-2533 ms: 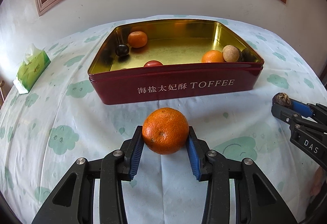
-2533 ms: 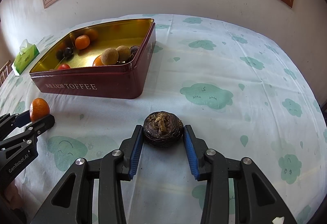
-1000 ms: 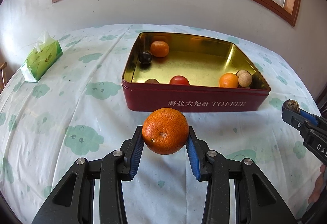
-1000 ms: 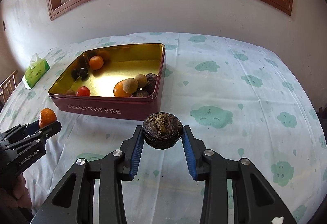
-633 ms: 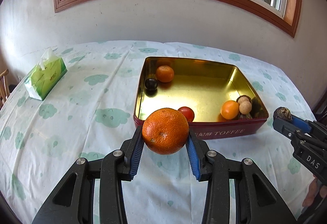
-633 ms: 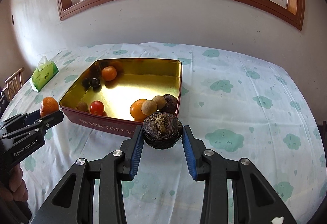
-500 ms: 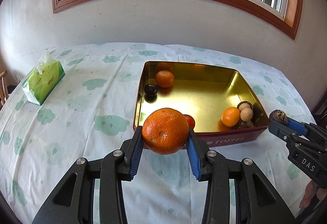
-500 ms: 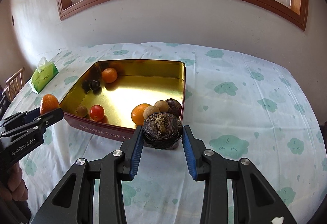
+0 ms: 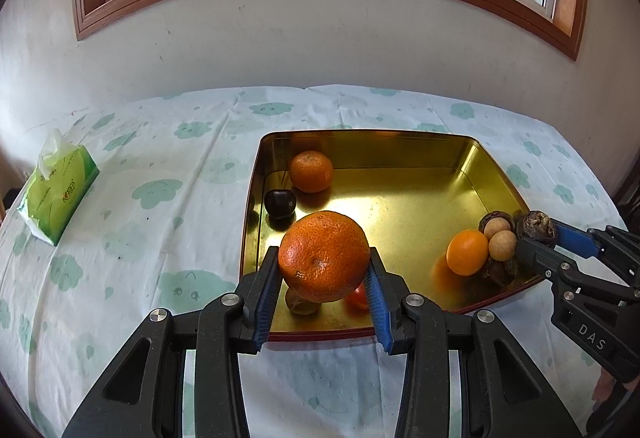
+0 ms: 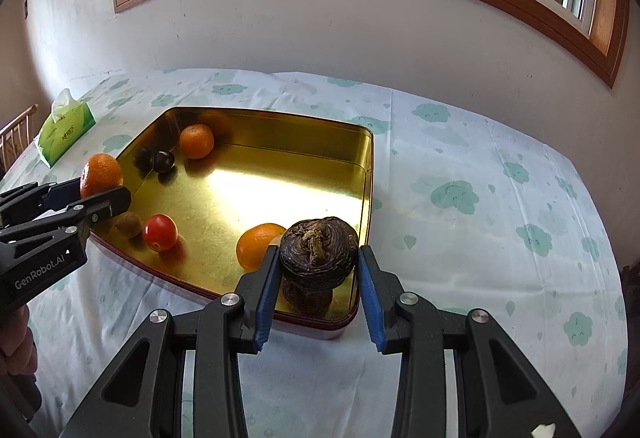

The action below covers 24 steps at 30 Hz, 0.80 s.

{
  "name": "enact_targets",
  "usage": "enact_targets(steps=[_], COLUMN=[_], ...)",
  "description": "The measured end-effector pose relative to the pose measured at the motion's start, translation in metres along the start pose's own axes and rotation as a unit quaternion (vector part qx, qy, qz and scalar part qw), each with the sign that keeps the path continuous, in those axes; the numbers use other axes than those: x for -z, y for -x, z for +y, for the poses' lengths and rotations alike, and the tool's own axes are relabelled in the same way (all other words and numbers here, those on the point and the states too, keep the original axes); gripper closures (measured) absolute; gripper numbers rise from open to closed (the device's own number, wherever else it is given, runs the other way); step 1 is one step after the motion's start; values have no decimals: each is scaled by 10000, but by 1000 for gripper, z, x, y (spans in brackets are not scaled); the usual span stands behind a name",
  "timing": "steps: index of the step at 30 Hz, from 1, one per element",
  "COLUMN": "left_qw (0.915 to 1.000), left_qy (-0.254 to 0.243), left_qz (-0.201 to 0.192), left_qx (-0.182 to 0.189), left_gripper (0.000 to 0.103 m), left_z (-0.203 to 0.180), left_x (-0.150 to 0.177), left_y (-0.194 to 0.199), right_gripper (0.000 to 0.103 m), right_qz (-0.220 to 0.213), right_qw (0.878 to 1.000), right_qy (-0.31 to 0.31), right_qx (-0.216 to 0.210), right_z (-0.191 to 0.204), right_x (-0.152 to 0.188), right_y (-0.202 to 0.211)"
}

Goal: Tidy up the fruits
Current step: 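Carry the mandarin with left tool while right tool carries the water chestnut into the tin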

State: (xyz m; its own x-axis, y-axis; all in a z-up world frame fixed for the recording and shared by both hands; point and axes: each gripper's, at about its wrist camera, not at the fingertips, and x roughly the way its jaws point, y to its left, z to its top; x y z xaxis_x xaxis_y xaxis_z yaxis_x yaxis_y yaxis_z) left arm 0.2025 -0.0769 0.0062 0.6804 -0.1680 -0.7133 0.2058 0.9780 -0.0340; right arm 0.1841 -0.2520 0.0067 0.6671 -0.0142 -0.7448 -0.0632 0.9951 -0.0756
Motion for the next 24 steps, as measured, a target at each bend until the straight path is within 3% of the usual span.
enact_targets(steps=[11,24], left_qw=[9999,9998], left_qy=[19,-95], left_qz=[155,142], left_qx=[9,40], left_gripper=[62,62], left_z=[5,-1], left_x=[3,5], left_y=[-20,-25], right_gripper=[68,68], right_qz=[197,243], right_qw=[9994,9986], right_qy=[-119,-293], right_qx=[-275,-361], right_z=[13,14], right_x=[-4,-5], right_y=[-28,-33])
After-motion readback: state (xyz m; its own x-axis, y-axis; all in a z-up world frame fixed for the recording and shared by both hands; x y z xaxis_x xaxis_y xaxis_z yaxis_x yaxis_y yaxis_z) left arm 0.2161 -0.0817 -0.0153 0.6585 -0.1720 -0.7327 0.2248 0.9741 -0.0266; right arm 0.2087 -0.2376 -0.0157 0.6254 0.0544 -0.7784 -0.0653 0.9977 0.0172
